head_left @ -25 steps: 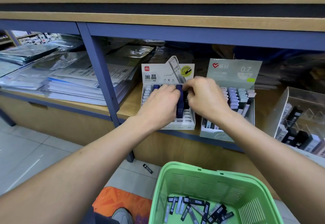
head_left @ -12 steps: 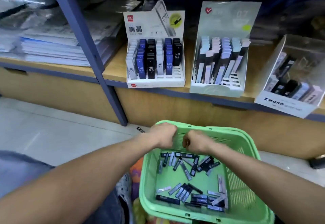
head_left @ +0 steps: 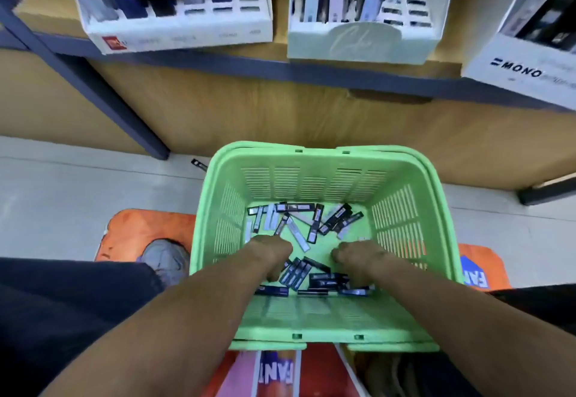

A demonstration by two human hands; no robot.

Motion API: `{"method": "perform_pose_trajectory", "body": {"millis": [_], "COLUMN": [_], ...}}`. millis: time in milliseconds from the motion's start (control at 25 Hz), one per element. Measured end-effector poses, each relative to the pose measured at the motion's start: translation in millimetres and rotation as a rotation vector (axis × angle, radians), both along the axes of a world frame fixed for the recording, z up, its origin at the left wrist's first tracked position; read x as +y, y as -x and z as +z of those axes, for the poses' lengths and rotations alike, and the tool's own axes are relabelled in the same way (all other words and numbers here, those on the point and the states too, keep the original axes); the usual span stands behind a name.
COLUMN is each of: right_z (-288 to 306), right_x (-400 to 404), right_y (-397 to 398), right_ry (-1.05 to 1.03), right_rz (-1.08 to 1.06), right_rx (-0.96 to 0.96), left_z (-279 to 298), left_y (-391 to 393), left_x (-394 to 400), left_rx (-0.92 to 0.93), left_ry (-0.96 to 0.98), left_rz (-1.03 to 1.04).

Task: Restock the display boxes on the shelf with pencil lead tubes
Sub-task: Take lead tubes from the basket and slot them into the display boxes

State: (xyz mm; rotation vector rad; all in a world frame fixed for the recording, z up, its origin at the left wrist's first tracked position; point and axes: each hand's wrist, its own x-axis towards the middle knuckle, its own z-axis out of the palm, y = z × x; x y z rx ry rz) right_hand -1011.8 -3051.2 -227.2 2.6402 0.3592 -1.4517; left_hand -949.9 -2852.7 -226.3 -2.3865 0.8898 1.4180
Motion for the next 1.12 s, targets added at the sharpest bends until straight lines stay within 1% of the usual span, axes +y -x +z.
{"method": "perform_pose_trajectory", "body": {"millis": [80, 160, 240, 320, 360, 440, 600, 680, 760, 800, 840, 880, 1000, 1120], "right_z": [-10, -17, -24, -32, -34, -36, -27, -23, -23, -24, -26, -30, -35, -40], "right_x": [-4, -6, -6, -5, -5, -6, -12, -13, -13, -14, -14, -14, -12, -9], "right_y": [10, 14, 16, 16, 15, 8, -14, -20, -24, -25, -26, -26, -25, -21], "right_ry": [0.06, 0.071, 0.07, 0.067, 0.047, -0.003, -0.094, -0.15, -0.146, -0.108, -0.061, -0.024, 0.089, 0.104], "right_rz": [0.176, 0.267, 0.315, 0.329, 0.302, 0.181, -0.129, -0.208, -0.234, -0.235, -0.213, -0.165, -0.019, -0.081], "right_rx": [-0.029, -0.106, -0.135, -0.148, -0.156, -0.191, -0.269, -0.352, -0.508, -0.564, -0.58, -0.559, -0.435, -0.428], "left_z": [-14, -22, -25, -26, -26, -25, -25, -26, -25, -24, -24, -25, -40, -47], "left_y": [13, 21, 25, 28, 28, 23, 5, -6, -18, -24, -27, -28, -20, -20], "left_x": [-1, -4, -6, -6, -5, -2, -5, -8, -10, -10, -11, -12, -9, -6], "left_rx": [-0.036, -0.077, -0.1, -0.145, -0.17, -0.188, -0.245, -0.276, -0.365, -0.436, -0.486, -0.508, -0.493, -0.46], "left_ry": [-0.046, -0.058, -0.074, -0.062, -0.045, -0.015, 0.075, 0.13, 0.195, 0.206, 0.193, 0.171, 0.085, 0.073], "left_rz": [-0.099, -0.119, -0.144, -0.194, -0.219, -0.221, 0.012, 0.083, 0.179, 0.221, 0.243, 0.245, 0.276, 0.393]}}
